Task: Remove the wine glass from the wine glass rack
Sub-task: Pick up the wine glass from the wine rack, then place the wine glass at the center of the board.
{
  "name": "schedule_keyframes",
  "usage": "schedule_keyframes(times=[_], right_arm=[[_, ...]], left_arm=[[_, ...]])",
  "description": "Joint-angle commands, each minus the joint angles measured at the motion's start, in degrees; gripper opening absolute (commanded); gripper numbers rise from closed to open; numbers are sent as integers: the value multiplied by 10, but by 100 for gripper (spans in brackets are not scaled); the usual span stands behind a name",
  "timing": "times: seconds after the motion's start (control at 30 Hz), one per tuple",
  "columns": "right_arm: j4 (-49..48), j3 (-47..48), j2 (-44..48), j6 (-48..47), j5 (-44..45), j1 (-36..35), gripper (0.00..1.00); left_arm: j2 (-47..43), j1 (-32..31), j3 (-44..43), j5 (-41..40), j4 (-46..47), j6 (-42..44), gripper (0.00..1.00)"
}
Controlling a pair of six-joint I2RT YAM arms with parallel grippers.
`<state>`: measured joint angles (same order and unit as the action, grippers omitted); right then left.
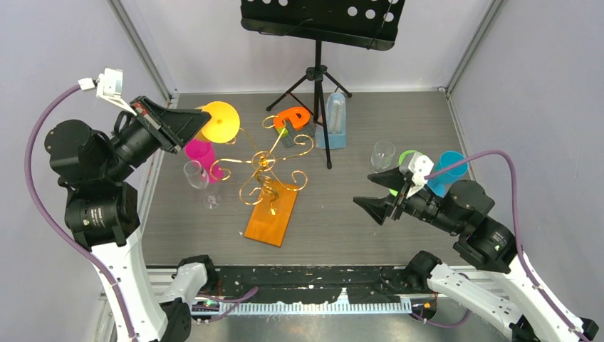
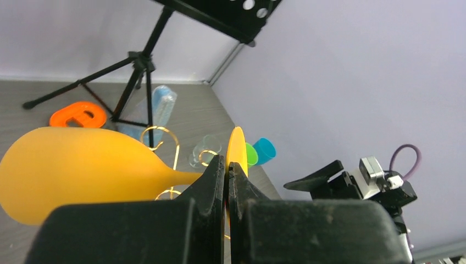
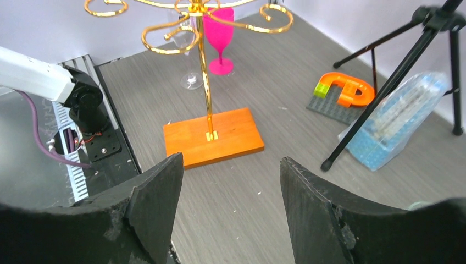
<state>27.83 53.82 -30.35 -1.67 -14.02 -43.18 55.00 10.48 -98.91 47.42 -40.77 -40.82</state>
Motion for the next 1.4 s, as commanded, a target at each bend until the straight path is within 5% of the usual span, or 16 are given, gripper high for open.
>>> schedule_keyframes(times=[0.0,0.5,0.9,1.37], right_arm=[[-34,48,-11,-46,-11,-2,71],[-115,101,-15,-175,-81,-2,71],[-165,140,-43,-166,-146,-2,71],[-198,169,-75,-175,-196,-3,70]], left_arm=[[6,-19,-17,44,131,-65,0],[40,-242,-17,2,233,-115,0],[67,-411,-34,-51,241,-82,0],[133,-529,-72,-94,227,-49,0]])
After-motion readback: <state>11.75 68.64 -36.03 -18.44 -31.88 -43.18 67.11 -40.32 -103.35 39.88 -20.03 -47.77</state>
